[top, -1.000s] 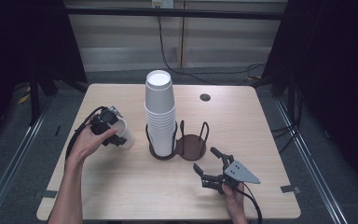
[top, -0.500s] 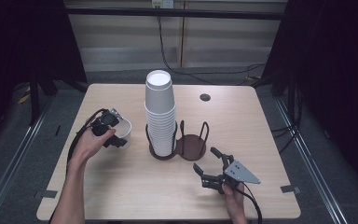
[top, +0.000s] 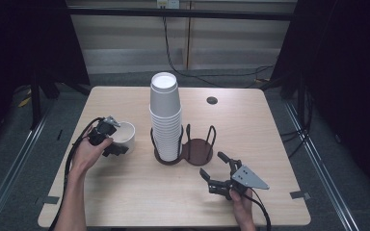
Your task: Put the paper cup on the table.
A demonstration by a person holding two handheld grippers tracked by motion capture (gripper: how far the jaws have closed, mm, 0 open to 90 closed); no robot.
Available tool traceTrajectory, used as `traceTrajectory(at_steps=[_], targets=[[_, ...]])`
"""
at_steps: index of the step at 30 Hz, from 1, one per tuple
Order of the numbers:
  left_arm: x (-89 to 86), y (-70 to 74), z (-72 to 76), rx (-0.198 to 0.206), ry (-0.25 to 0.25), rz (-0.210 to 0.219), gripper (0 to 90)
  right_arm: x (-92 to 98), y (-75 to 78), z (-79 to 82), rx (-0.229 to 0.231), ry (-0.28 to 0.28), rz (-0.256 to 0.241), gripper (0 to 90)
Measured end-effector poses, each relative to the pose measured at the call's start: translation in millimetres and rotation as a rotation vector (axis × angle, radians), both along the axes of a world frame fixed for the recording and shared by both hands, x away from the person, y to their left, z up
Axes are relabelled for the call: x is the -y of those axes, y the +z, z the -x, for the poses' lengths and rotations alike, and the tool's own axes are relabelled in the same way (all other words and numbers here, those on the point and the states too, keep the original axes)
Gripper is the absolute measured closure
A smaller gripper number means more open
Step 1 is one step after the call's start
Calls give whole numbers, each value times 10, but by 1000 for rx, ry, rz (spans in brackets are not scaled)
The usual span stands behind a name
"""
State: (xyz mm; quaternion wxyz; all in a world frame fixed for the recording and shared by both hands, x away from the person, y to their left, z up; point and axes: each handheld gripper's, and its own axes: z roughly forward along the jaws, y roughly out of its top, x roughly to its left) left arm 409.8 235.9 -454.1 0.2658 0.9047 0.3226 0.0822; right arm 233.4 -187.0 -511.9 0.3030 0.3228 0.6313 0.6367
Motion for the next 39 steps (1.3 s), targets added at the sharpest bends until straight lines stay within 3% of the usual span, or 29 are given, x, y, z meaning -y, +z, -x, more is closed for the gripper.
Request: traceTrajectory(at_steps=[9, 12, 14, 18, 22, 25, 30, 31, 35, 37, 39], targets=[[-190, -21, 117, 21, 40, 76, 160, 0, 0, 0, 0, -1, 0, 130], [-209, 26, 168, 56, 86, 79, 157, 0, 0, -1, 0, -2, 0, 130], [-222, 95, 217, 78, 74, 113, 163, -1, 0, 1, 0, -1, 0, 130], [-238, 149, 285, 110, 89, 132, 158, -1, 0, 1, -1, -2, 0, 130], [-311, 131, 416, 142, 106, 225, 159, 0, 0, 0, 0, -2, 0, 129], [-341, 116, 513, 182, 129, 242, 158, 0, 0, 0, 0, -2, -1, 129], [-337, 144, 639, 247, 164, 307, 157, -1, 0, 0, 0, -1, -2, 129], [-328, 147, 678, 272, 172, 334, 157, -1, 0, 0, 1, -1, -1, 129], [-322, 147, 778, 299, 177, 430, 157, -1, 0, 1, 1, -3, -2, 129], [-307, 120, 818, 333, 187, 479, 157, -1, 0, 1, 1, -3, -2, 129], [-287, 85, 868, 335, 181, 546, 157, -1, 0, 2, 0, -5, -1, 129]])
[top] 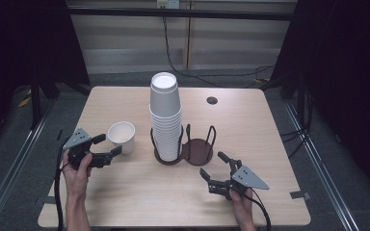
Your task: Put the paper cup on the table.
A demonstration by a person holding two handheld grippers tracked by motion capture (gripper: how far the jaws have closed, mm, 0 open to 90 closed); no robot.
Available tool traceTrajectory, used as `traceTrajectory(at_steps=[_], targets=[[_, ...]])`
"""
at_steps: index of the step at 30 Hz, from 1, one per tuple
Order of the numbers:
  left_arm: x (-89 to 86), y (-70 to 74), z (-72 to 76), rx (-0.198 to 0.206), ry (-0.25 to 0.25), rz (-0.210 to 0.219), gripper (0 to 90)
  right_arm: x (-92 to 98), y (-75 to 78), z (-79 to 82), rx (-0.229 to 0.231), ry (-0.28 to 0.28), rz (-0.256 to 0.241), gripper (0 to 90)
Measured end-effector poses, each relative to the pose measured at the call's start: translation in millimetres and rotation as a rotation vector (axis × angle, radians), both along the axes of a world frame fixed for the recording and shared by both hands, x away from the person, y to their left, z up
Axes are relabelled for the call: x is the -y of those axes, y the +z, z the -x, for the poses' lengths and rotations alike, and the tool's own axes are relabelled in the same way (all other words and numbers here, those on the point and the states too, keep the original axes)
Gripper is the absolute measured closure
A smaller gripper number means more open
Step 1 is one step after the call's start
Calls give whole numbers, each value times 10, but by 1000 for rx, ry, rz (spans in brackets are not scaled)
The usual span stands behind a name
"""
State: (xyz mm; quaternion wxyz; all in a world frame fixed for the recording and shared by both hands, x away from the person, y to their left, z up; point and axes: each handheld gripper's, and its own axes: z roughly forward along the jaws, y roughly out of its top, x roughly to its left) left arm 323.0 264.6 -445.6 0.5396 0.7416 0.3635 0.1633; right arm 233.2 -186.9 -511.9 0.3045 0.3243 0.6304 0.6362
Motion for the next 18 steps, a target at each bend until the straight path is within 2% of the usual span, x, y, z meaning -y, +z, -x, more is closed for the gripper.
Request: traceTrajectory(at_steps=[3, 6, 8, 10, 11, 14, 17, 18], targets=[[65, -8, 67, 25, 24, -36, 156, 0, 0, 0, 0, 0, 0, 129], [118, -13, 162, 63, 28, 13, 156, 0, 0, 0, 0, 0, 1, 129], [161, -16, 209, 95, 38, 25, 156, 0, 0, 0, 0, 0, 0, 129], [211, -29, 256, 117, 55, 19, 156, 0, 0, 0, 0, 0, 0, 129], [240, -40, 287, 126, 60, 36, 156, 0, 0, 0, 0, 0, 0, 129], [311, -62, 345, 145, 42, 80, 156, 0, -1, -1, 1, 2, -1, 130], [392, -97, 391, 152, 51, 121, 156, 0, 0, -1, 1, 2, -1, 130], [424, -110, 400, 151, 39, 132, 156, 0, 0, -1, 0, 2, -1, 130]])
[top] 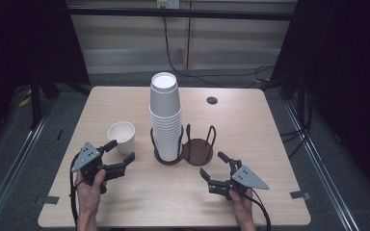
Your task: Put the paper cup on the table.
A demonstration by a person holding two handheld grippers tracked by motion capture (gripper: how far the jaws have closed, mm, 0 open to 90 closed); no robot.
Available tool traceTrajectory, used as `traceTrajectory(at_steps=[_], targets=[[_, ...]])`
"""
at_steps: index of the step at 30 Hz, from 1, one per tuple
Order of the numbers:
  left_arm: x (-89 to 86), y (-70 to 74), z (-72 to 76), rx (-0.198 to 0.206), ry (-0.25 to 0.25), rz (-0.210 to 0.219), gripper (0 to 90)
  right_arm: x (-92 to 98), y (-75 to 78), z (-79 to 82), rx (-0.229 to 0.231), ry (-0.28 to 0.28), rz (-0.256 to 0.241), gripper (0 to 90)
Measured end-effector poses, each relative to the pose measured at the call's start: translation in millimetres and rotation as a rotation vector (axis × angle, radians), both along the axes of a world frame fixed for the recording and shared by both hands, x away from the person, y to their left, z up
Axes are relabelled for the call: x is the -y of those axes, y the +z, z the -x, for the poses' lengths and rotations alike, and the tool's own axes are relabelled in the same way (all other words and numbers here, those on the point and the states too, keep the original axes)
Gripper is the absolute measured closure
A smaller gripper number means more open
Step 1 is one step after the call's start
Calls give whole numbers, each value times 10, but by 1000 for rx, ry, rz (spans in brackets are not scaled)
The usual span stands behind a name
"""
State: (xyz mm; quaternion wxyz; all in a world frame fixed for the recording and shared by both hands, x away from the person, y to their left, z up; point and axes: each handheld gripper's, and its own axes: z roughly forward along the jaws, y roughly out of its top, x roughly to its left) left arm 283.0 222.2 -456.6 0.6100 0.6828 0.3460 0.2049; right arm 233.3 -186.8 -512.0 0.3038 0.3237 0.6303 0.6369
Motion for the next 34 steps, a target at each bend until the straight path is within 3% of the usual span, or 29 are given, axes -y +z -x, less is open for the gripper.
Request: traceTrajectory(at_steps=[2, 4, 6, 7, 9, 11, 14, 15, 16, 19, 28, 31, 33, 34], targets=[[77, -28, 33, 23, 17, -24, 156, 0, 0, 0, 0, 0, 0, 130], [108, -62, 64, 30, 23, -11, 156, 0, 0, 0, 0, 0, 0, 130], [154, -115, 117, 73, 64, -22, 159, 0, 0, 0, 0, 0, 0, 129], [164, -140, 137, 88, 61, -26, 157, 0, 0, 0, 0, 0, 0, 130], [221, -213, 179, 67, 21, 3, 157, 0, 0, 1, 1, 0, 1, 130], [296, -283, 211, 75, 8, -31, 157, 0, 0, 0, 0, 0, 0, 129], [411, -339, 256, 62, -9, -20, 157, 0, 0, 0, 0, 0, 0, 129], [438, -349, 265, 84, -11, -33, 157, 0, 0, 0, 0, 0, 0, 129], [477, -364, 290, 73, -21, -14, 157, 0, 0, 0, 0, 0, 0, 129], [570, -408, 359, 103, -26, -18, 159, 0, 0, 1, -1, -2, 1, 129], [716, -505, 423, 120, -37, -3, 154, 0, 0, 1, 0, -2, 1, 129], [707, -523, 474, 160, -37, 21, 154, 0, 0, 3, -1, -3, 2, 129], [717, -532, 505, 212, -29, 10, 150, 0, 0, 0, -1, -2, 0, 130], [712, -533, 504, 216, -32, 14, 150, 0, 0, 0, -1, -2, 0, 130]])
